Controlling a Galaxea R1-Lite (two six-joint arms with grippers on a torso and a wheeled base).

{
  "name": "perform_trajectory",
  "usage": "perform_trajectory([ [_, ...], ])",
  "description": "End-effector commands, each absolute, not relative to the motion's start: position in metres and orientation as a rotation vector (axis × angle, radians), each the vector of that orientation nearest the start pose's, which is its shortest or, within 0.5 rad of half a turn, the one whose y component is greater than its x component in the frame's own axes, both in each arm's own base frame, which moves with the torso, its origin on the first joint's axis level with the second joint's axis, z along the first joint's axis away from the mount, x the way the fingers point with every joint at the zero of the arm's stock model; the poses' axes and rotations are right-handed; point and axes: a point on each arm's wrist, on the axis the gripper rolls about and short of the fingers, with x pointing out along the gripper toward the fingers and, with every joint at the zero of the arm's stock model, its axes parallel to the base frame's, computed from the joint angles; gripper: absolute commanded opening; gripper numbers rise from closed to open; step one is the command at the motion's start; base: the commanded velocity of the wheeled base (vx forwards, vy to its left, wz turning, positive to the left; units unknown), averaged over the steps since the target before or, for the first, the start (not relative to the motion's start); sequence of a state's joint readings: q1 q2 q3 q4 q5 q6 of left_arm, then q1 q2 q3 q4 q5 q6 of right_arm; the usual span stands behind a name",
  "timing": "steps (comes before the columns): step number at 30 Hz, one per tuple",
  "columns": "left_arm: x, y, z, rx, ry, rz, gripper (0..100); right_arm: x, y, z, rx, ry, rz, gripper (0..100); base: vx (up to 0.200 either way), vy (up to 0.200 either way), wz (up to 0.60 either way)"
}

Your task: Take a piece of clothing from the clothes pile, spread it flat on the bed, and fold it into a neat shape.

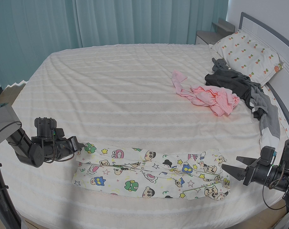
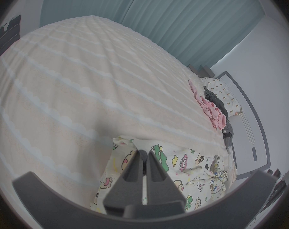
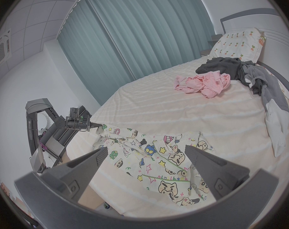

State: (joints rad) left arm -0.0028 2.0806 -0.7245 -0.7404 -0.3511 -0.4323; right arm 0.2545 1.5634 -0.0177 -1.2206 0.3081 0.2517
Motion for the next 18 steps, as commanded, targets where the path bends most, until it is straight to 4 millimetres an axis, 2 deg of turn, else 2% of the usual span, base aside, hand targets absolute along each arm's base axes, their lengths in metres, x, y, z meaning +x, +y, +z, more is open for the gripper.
perform_trajectory([
  [1,0.342,-0.006,0.038,-0.529,0.702,-0.191,0,0.163,0.049,0.092,0.252,0.415,0.511,100,0.000,0.000,0.00],
  [8,0.344,0.002,0.022,-0.536,0.738,-0.162,0,0.163,0.049,0.092,0.252,0.416,0.511,100,0.000,0.000,0.00],
  [17,0.347,0.002,0.016,-0.537,0.747,-0.160,0,0.163,0.050,0.091,0.252,0.419,0.510,100,0.000,0.000,0.00],
  [18,0.348,0.002,0.016,-0.537,0.746,-0.161,100,0.163,0.050,0.091,0.252,0.419,0.510,100,0.000,0.000,0.00],
])
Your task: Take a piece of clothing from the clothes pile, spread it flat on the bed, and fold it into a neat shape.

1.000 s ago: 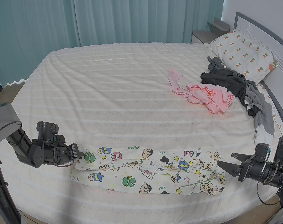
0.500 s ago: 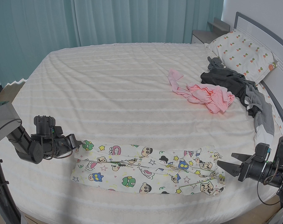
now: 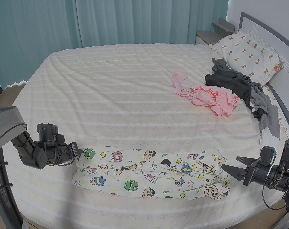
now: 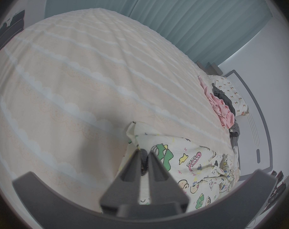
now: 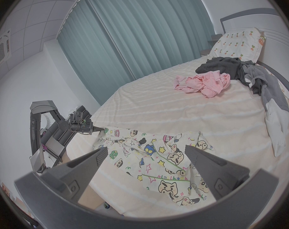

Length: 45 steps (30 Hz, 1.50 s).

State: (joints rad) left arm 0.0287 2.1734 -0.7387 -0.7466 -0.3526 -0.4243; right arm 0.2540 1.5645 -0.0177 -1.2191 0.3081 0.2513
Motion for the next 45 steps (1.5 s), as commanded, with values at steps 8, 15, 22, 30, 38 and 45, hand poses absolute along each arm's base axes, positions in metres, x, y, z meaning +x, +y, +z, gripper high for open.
perform_trajectory([
  [8,0.345,0.008,0.018,-0.538,0.749,-0.145,100,0.163,0.049,0.091,0.252,0.418,0.510,100,0.000,0.000,0.00],
  [15,0.336,0.006,0.010,-0.465,0.798,-0.172,100,0.163,0.049,0.092,0.250,0.414,0.511,100,0.000,0.000,0.00],
  [22,0.342,-0.011,-0.007,-0.445,0.838,-0.206,100,0.163,0.049,0.092,0.250,0.413,0.511,100,0.000,0.000,0.00],
  [30,0.346,-0.021,-0.020,-0.423,0.868,-0.202,100,0.163,0.049,0.092,0.250,0.413,0.511,100,0.000,0.000,0.00],
  [38,0.341,-0.025,-0.020,-0.422,0.886,-0.206,0,0.162,0.049,0.092,0.250,0.419,0.511,100,0.000,0.000,0.00],
  [45,0.330,-0.022,-0.003,-0.425,0.863,-0.203,0,0.162,0.049,0.092,0.250,0.414,0.511,100,0.000,0.000,0.00],
])
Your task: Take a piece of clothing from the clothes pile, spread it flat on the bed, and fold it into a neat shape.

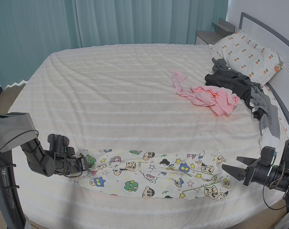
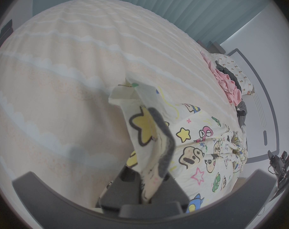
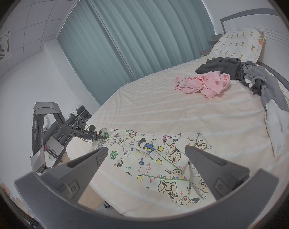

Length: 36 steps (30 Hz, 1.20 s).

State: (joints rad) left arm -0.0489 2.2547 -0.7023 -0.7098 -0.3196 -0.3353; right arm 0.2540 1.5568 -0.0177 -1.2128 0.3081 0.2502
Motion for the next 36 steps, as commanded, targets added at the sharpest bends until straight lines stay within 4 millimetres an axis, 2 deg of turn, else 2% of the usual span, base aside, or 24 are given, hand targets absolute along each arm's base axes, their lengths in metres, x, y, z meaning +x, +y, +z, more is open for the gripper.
perform_trajectory([
  [1,0.329,-0.021,-0.001,-0.425,0.859,-0.202,0,0.162,0.049,0.092,0.250,0.414,0.511,100,0.000,0.000,0.00],
  [2,0.329,-0.021,-0.001,-0.425,0.859,-0.202,0,0.162,0.049,0.092,0.250,0.414,0.511,100,0.000,0.000,0.00],
  [4,0.326,-0.016,0.011,-0.429,0.828,-0.194,0,0.162,0.049,0.093,0.251,0.411,0.510,100,0.000,0.000,0.00],
  [10,0.314,-0.002,0.021,-0.450,0.834,-0.161,0,0.162,0.048,0.093,0.253,0.408,0.506,100,0.000,0.000,0.00],
  [18,0.304,0.031,0.032,-0.507,0.789,-0.105,0,0.162,0.048,0.094,0.253,0.406,0.506,100,0.000,0.000,0.00],
  [24,0.293,0.067,0.048,-0.575,0.717,-0.080,0,0.162,0.048,0.093,0.253,0.408,0.506,100,0.000,0.000,0.00],
  [25,0.293,0.067,0.048,-0.575,0.717,-0.080,0,0.162,0.048,0.093,0.253,0.408,0.506,100,0.000,0.000,0.00],
  [26,0.289,0.080,0.050,-0.602,0.705,-0.061,0,0.162,0.048,0.093,0.253,0.409,0.506,100,0.000,0.000,0.00],
  [30,0.278,0.112,0.053,-0.661,0.663,-0.019,0,0.162,0.048,0.093,0.253,0.409,0.506,100,0.000,0.000,0.00],
  [31,0.278,0.112,0.053,-0.661,0.663,-0.019,0,0.162,0.048,0.093,0.253,0.409,0.506,100,0.000,0.000,0.00],
  [33,0.270,0.139,0.057,-0.692,0.615,0.031,0,0.162,0.048,0.093,0.255,0.411,0.507,100,0.000,0.000,0.00],
  [34,0.270,0.139,0.057,-0.692,0.615,0.031,0,0.162,0.048,0.093,0.255,0.411,0.507,100,0.000,0.000,0.00],
  [36,0.267,0.160,0.060,-0.706,0.577,0.080,0,0.162,0.048,0.093,0.255,0.413,0.505,100,0.000,0.000,0.00],
])
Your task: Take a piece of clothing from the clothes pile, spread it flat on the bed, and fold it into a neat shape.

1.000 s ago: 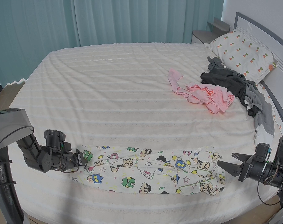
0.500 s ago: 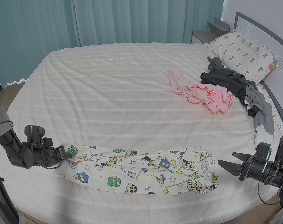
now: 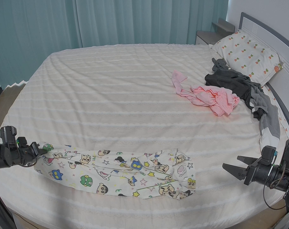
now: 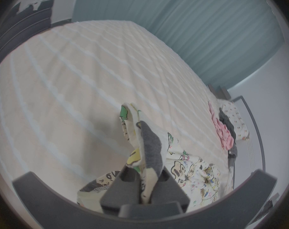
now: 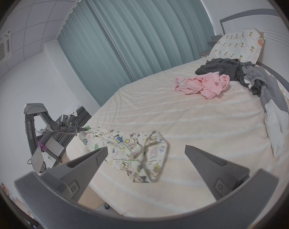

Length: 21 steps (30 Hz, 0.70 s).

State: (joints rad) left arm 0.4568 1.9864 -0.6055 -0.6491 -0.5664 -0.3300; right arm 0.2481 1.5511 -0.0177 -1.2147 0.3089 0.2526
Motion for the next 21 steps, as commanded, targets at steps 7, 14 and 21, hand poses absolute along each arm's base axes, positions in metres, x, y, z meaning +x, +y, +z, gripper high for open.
perform_trajectory([
  [7,0.264,0.162,0.075,-0.717,0.574,0.088,0,0.164,0.046,0.091,0.263,0.420,0.516,100,0.000,0.000,0.00],
  [14,0.275,0.093,0.111,-0.696,0.608,0.050,0,0.163,0.045,0.092,0.265,0.417,0.515,100,0.000,0.000,0.00],
  [21,0.284,-0.024,0.130,-0.549,0.627,-0.054,0,0.163,0.045,0.093,0.263,0.410,0.516,100,0.000,0.000,0.00],
])
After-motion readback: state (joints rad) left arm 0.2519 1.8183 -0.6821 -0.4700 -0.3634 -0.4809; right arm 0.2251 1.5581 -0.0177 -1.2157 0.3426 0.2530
